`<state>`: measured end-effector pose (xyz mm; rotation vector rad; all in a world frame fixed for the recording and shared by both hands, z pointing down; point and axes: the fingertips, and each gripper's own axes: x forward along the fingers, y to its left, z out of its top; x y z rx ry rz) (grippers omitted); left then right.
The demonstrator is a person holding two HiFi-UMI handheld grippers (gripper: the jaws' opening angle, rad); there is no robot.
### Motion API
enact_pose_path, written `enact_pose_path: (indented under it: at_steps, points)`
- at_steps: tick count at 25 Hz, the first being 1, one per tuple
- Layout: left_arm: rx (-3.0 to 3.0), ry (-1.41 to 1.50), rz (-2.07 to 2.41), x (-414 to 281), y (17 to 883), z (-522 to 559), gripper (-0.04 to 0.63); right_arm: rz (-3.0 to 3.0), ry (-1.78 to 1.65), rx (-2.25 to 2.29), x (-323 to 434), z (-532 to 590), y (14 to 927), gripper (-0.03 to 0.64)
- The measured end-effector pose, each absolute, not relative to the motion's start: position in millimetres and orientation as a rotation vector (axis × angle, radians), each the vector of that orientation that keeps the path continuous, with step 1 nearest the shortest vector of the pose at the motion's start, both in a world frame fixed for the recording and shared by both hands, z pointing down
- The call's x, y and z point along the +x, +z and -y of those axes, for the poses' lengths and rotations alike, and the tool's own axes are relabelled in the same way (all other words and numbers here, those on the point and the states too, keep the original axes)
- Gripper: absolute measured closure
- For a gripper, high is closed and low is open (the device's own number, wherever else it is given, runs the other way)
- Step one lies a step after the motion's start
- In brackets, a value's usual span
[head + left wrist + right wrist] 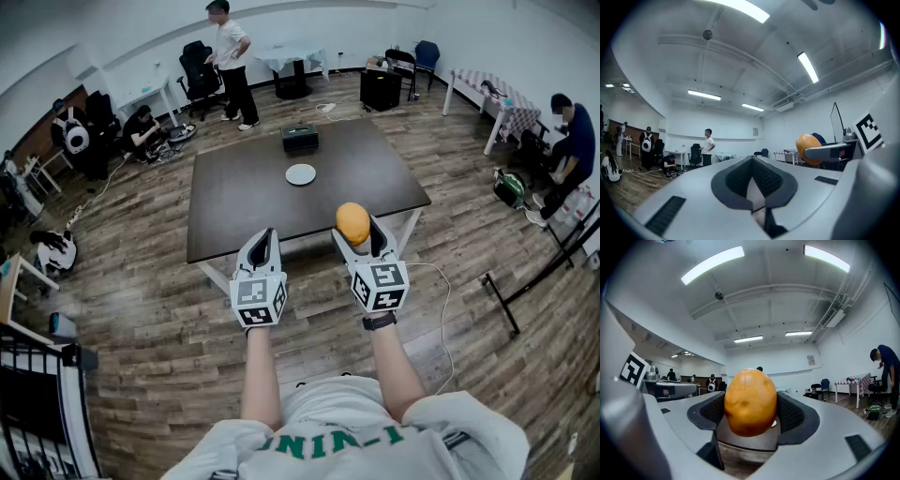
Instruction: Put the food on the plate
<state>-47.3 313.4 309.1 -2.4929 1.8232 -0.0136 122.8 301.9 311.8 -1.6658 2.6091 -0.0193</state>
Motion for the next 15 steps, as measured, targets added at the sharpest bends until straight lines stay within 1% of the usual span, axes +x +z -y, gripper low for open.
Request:
enact_pose_path:
  at_steps: [4,10,15]
  points:
    - [-2.509,0.041,-1.849,-30,308,-308,0.584,-2.608,-0.031,-1.667,143,-296,311,0.270]
    - [-2.493,-0.007,-1.857,0,316,-302,0.584,-2.610,-0.161,-1.648,175,-287,331,0.270]
    - [-2.506,-0.088,-1.853,17,337,-294,0.584,-2.638,-0.281,-1.579,175,-276,355,0.270]
